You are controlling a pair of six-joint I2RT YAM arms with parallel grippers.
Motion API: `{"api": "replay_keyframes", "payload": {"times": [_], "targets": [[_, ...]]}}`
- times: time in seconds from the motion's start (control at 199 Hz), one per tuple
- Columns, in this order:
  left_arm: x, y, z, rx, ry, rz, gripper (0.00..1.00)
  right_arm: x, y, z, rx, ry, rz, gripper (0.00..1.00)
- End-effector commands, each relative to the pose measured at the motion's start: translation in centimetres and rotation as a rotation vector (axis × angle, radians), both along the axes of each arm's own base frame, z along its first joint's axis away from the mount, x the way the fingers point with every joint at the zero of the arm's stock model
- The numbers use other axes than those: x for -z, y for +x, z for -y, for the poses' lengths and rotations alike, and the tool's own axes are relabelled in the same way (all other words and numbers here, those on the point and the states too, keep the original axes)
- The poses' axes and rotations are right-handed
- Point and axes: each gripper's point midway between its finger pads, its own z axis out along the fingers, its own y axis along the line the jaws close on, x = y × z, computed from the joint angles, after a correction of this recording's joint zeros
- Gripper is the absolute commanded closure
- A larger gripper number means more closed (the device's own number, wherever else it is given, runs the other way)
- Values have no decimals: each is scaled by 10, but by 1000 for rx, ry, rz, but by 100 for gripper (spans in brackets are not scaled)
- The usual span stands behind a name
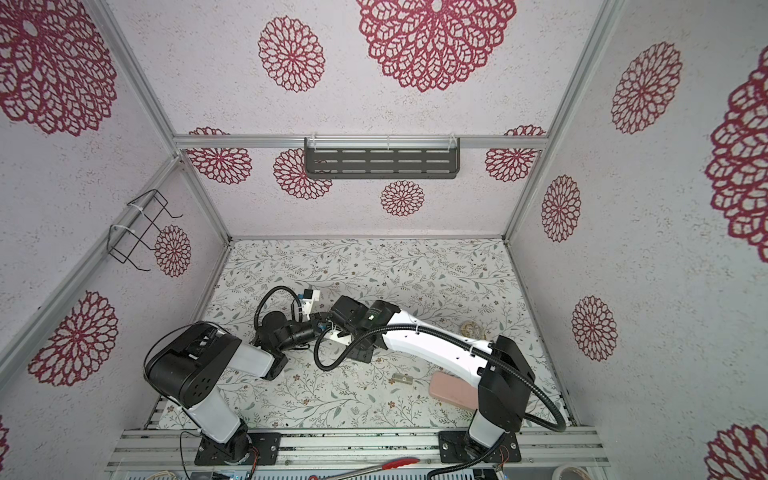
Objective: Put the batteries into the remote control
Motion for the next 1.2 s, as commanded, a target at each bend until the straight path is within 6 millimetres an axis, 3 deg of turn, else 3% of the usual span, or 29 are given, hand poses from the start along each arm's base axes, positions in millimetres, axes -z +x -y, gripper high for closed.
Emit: {"api": "replay_keyframes", "payload": {"times": [0.0,0.296,0.597,1.008,1.199], "targets": [[-32,-24,16,142,-71,85,100,-14,24,-21,60,140,79,97],[-35,-26,18,153,-74,92,100,-20,29,-26,102,198,102,98],[-35,-29,19,162,-74,96,100,-6,41,-23,165,112,103,100],[-38,-32,21,172,-76,107,100,-12,46,-36,211,157,87,100],[-37,-34,20,172,-74,107,100,-1,50,-32,222,72,81,100]]}}
